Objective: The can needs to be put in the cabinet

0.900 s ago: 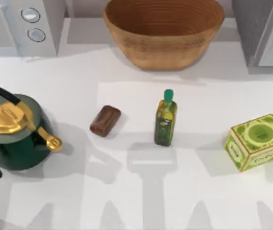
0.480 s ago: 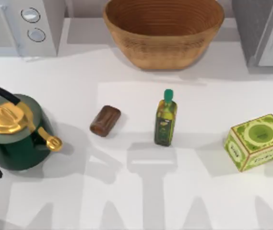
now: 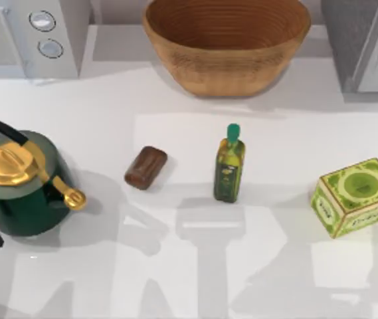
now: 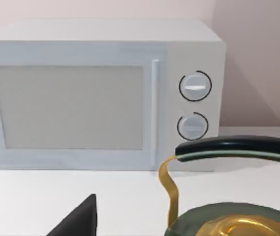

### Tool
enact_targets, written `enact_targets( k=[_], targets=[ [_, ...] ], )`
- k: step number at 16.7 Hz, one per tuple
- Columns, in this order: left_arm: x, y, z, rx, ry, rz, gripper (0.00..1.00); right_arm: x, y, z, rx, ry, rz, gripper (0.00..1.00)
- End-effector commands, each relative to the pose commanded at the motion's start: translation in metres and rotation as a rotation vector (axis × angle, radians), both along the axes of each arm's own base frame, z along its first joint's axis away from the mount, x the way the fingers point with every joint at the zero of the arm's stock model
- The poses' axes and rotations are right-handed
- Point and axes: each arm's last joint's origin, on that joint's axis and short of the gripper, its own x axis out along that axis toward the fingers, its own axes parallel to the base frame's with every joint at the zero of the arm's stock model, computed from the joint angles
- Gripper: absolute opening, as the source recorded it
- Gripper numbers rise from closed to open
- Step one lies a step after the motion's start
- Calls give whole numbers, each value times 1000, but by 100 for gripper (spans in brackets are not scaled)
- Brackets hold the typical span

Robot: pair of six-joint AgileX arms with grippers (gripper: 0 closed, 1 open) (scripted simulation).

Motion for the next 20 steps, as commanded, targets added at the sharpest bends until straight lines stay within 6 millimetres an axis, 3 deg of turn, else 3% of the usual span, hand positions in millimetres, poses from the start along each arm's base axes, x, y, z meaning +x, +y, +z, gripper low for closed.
enact_targets(
  k=[5,10,17,20],
  targets=[
    [0,0,0,0,0,0,100,46,-12,-34,10,153,-12,100],
    [0,0,0,0,0,0,100,65,-17,-67,22,247,0,100],
    [0,0,0,0,0,0,100,66,-16,-73,25,264,8,100],
    [0,0,0,0,0,0,100,83,-22,-74,25,256,9,100]
  ],
)
